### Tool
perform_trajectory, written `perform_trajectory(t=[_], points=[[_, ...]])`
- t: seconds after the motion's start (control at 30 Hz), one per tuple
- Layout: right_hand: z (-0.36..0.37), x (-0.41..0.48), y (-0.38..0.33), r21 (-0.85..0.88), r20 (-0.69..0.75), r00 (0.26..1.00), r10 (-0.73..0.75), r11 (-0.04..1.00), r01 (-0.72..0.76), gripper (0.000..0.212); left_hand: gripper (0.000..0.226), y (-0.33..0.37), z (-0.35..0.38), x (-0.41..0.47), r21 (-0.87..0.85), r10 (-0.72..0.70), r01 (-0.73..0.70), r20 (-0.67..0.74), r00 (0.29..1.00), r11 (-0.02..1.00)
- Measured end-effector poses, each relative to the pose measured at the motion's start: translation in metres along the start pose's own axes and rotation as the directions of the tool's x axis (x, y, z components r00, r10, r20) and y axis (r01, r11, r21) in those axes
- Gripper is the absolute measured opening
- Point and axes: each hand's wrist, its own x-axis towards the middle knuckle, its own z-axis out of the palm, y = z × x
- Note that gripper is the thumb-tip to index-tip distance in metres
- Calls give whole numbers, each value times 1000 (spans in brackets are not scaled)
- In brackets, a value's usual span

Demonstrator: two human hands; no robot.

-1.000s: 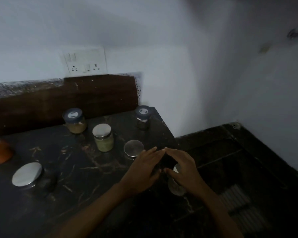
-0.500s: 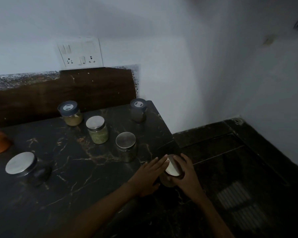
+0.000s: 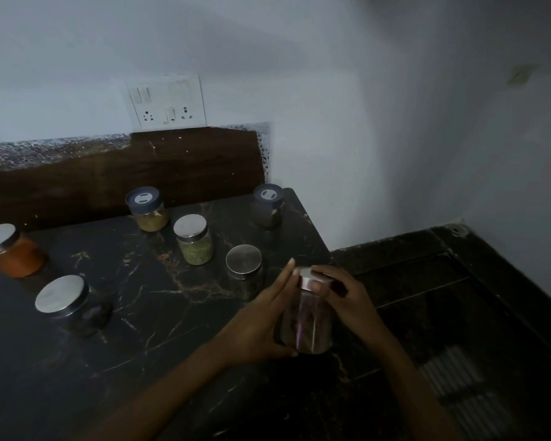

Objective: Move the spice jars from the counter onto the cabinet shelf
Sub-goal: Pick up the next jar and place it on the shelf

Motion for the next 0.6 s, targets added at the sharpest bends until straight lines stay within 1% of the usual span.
perform_trajectory(t=[0.1,0.23,0.37,0.43,0.5,0.57,0.6], points=[[7,3,-16,0,62,998,14,1000,-14,23,130,11,-15,-6,-64,-10,10,-8,1000,998],[18,6,-27,-10,90,996,-2,1000,3,27,135,11,-23,-14,-95,-32,33,18,999,995],[26,6,-30,0,117,991,61,998,-61,27,128,4,-24,-22,-78,-69,70,18,997,994],[29,6,-31,-57,117,986,120,992,-114,37,125,1,-25,-24,-89,-77,78,17,997,993],[27,4,-30,-96,152,980,129,989,-116,53,124,-4,-27,-25,-130,-95,98,25,995,987],[21,-1,-29,-33,273,958,85,996,-79,73,124,-10,-30,-27,-182,-120,123,28,992,976],[16,-4,-29,-28,354,933,70,998,-64,87,124,-12,-32,-27,-201,-130,132,22,991,971]])
